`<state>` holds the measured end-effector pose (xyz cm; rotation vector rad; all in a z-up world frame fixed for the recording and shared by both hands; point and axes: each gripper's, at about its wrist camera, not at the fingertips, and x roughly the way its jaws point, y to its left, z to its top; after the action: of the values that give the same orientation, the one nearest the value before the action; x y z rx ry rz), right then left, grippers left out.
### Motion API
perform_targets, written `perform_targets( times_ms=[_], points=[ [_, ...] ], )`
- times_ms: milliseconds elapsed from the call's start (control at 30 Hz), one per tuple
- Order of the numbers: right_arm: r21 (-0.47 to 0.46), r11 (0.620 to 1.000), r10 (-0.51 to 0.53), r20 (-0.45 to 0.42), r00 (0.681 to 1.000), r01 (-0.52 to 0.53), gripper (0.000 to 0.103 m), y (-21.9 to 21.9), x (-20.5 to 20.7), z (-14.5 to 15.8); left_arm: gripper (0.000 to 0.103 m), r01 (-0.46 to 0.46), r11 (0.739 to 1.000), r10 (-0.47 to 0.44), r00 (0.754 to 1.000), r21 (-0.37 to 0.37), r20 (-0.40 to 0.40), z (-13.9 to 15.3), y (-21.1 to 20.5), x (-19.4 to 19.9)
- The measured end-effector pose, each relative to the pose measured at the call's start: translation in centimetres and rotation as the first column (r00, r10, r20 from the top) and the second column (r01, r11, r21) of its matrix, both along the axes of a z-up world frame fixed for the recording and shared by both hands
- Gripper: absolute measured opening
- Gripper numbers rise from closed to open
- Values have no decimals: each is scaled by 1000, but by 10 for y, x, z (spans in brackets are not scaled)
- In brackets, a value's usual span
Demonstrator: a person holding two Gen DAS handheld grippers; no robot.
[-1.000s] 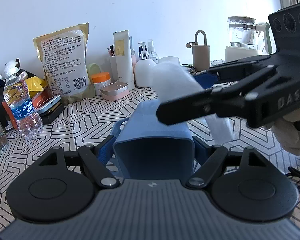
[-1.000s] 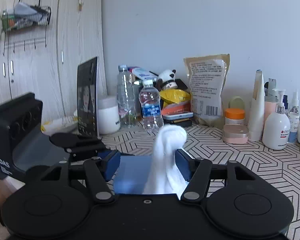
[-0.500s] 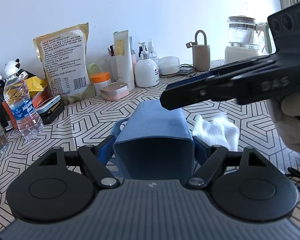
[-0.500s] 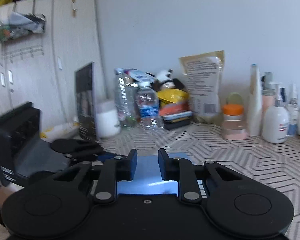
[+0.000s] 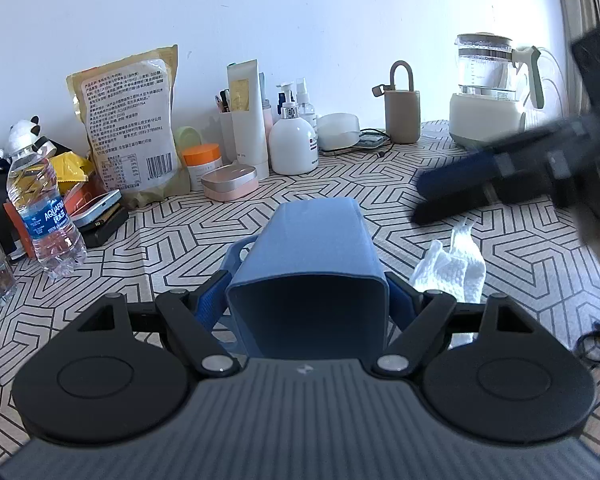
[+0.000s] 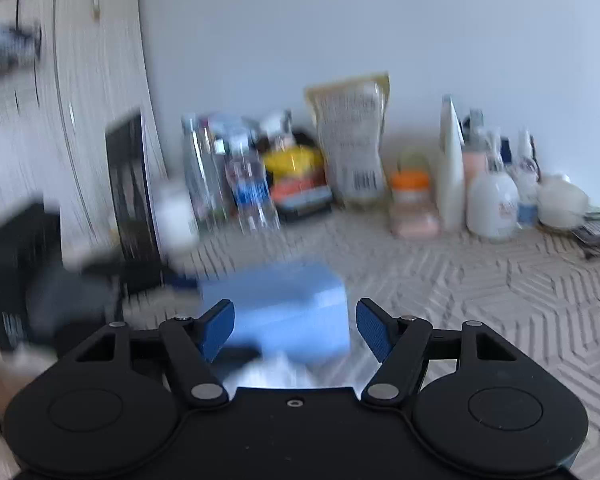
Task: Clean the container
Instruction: 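Open the right tool and drop the white wipe beside the container, then grasp the dropped white wipe again with the right tool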
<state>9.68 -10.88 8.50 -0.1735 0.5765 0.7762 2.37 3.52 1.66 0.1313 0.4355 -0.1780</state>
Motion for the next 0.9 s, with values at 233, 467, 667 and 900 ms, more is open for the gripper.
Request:
perform_targets(
  times_ms=[233,467,667,900],
  points=[
    [-131,991,-35,7,999,36,81,-11,-25,-5,80,-1,1000,1,1000,-2,1,0,1,0],
    [-188,981,-57,-71,996,43,81,-3,0,-24,80,-2,1000,2,1000,-4,2,0,1,0],
    [-228,974,-4,-60,998,-10,58,12,1,-34,80,-2,1000,2,1000,-9,1,0,1,0],
    [-186,982,-49,-37,998,41,15,2,10,-32,80,-2,1000,2,1000,-14,1,1,3,1]
  ],
)
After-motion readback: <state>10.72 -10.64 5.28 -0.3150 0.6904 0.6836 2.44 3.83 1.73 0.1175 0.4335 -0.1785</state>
